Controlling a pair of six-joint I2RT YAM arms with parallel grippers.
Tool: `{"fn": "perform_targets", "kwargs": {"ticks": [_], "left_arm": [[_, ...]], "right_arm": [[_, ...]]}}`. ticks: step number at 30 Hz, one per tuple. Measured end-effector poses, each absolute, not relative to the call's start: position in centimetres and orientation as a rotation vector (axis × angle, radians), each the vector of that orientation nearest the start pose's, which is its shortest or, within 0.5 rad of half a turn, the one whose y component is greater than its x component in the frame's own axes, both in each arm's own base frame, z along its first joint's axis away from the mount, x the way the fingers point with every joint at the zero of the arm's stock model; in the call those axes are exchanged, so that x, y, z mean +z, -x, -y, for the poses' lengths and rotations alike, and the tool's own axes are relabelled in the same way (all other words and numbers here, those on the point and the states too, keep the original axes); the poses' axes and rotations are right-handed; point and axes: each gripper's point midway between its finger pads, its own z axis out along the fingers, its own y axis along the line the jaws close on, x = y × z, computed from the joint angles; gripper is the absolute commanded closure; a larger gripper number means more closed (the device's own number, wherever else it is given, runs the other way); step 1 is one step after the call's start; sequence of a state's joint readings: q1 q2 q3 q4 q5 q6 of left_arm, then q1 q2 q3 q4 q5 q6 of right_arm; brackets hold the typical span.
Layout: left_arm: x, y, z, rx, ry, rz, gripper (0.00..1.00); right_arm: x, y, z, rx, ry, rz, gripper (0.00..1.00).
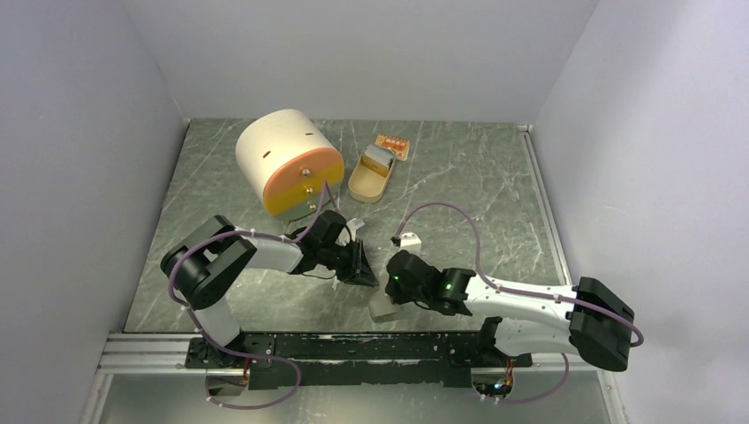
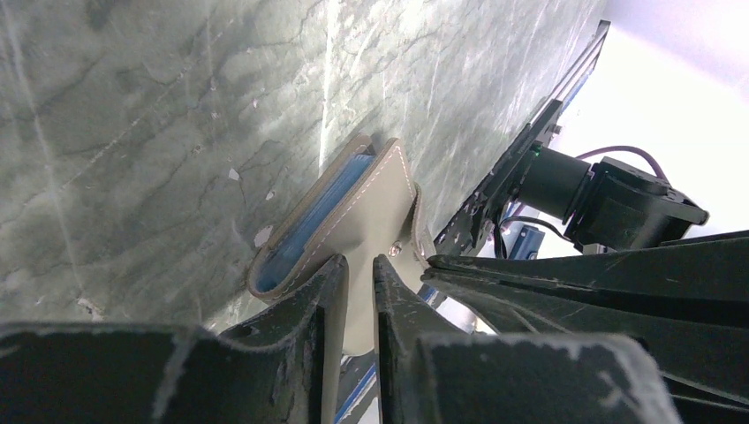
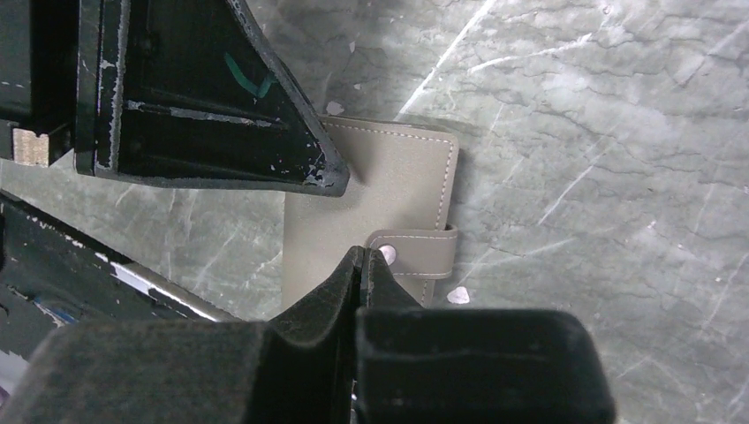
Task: Put the credit cards into the card holder
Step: Close the card holder at the center of the board.
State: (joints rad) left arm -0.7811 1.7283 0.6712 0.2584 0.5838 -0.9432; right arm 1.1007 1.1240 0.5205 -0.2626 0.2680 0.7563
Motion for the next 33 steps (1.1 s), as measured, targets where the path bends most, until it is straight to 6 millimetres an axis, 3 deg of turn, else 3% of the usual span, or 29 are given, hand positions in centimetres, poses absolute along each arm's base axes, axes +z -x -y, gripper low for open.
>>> {"fn": "perform_targets", "kwargs": {"ticks": [33], "left_arm": [[2.8,-16.5,34.2,-1.402,-0.117,-2.739,0.78]], "right_arm": [[3.2,-14.1,-25.0,0.530,0.326,-2.488,1.00]]}}
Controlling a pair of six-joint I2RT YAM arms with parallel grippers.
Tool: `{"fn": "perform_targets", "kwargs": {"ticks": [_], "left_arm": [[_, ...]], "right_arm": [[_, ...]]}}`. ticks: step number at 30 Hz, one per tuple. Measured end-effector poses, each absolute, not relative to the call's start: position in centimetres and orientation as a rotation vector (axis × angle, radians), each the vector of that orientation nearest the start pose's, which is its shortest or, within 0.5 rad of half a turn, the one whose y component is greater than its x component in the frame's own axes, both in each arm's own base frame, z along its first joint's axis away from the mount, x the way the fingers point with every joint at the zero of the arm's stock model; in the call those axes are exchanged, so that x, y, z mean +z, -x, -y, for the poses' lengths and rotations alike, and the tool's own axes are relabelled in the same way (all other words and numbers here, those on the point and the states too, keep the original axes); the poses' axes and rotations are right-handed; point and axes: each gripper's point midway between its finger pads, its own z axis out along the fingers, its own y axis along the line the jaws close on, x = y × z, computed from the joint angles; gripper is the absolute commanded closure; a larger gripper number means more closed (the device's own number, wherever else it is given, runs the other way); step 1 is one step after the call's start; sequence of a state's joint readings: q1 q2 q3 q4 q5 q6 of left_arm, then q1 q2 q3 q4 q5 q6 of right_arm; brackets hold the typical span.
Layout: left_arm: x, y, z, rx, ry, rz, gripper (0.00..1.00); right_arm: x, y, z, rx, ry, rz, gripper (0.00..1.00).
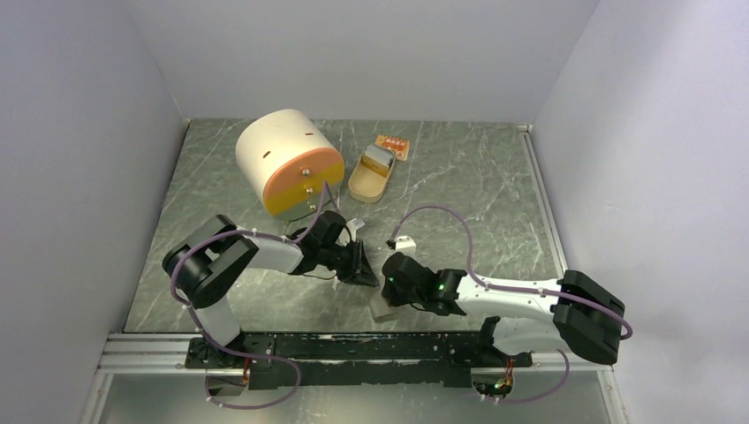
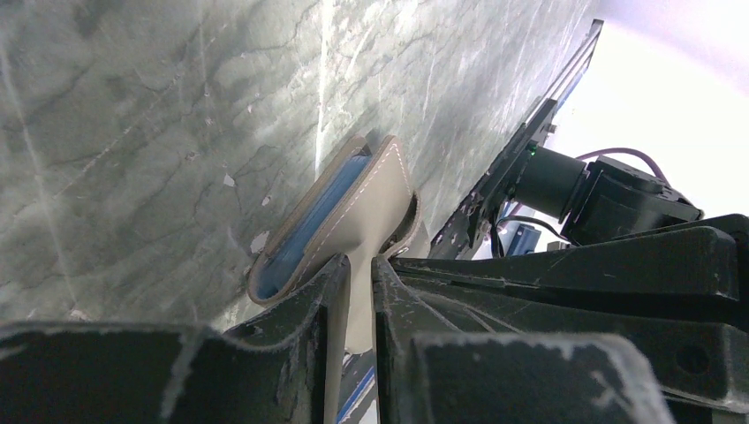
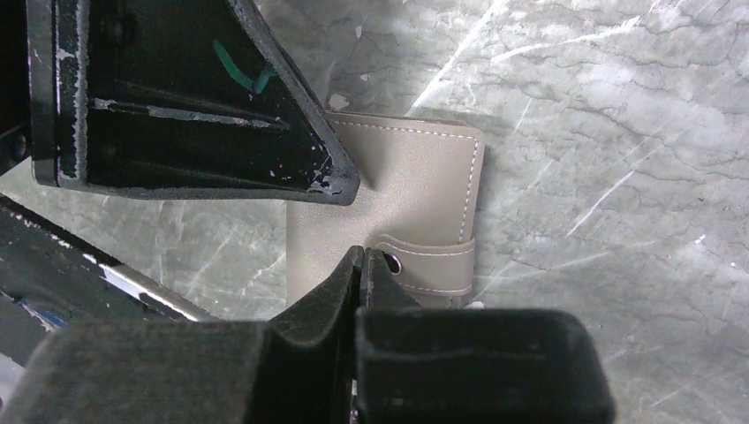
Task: Put the credit cards into the card holder
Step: Close the card holder at the center of the board.
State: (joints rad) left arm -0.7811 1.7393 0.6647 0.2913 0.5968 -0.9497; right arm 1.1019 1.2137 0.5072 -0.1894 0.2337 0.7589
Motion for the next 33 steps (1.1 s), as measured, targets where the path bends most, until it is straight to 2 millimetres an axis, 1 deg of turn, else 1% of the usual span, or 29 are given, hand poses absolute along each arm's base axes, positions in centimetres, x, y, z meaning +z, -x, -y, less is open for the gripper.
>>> {"fn": "perform_targets", "kwargs": {"ticks": [6,7,8,9,10,13,18,20,25,27,30,33], "left_arm": [[2.9,-16.5,34.2,-1.409,-0.113,-2.733,0.78],[2.9,-16.5,34.2,-1.410,-0.112,-2.733,0.78],[2.8,-16.5,34.2,-1.410,-0.111,-2.732,0.78],[2.8,-16.5,34.2,-1.411,-0.111,-2.732,0.78],[2.8,-16.5,34.2,-1.412,-0.111,-2.730,0.78],[2.8,-16.5,34.2,-1.414,-0.109,-2.729,0.78],[3.0,-16.5,34.2,-1.417,-0.100,-2.731,0.76],[3.3,-16.4,34.1,-1.414,-0.098,-2.731,0.75],[4.7,-16.5,34.0,-1.412,-0.101,-2.705,0.76],[5.0,-16.5,34.0,-1.415,-0.106,-2.695,0.76],[4.8,-16.4,33.9,-1.409,-0.102,-2.706,0.76],[4.5,-16.4,33.9,-1.405,-0.099,-2.715,0.76]], "right_arm": [[3.2,-14.1,-25.0,0.540,0.320,-2.480,1.00],[3.2,-14.1,-25.0,0.540,0.319,-2.481,0.97],[3.2,-14.1,-25.0,0.541,0.321,-2.481,0.89],[3.2,-14.1,-25.1,0.542,0.321,-2.481,0.84],[3.2,-14.1,-25.1,0.543,0.323,-2.482,0.83],[3.9,-14.0,-25.0,0.547,0.331,-2.483,0.83],[6.7,-14.3,-25.2,0.584,0.311,-2.437,0.90],[7.2,-14.5,-25.3,0.590,0.303,-2.423,0.92],[6.2,-14.5,-24.7,0.535,0.309,-2.452,0.93],[5.5,-14.4,-24.4,0.503,0.315,-2.471,0.91],[5.1,-14.3,-24.0,0.471,0.318,-2.487,0.88],[5.3,-14.4,-23.6,0.448,0.315,-2.487,0.84]]}}
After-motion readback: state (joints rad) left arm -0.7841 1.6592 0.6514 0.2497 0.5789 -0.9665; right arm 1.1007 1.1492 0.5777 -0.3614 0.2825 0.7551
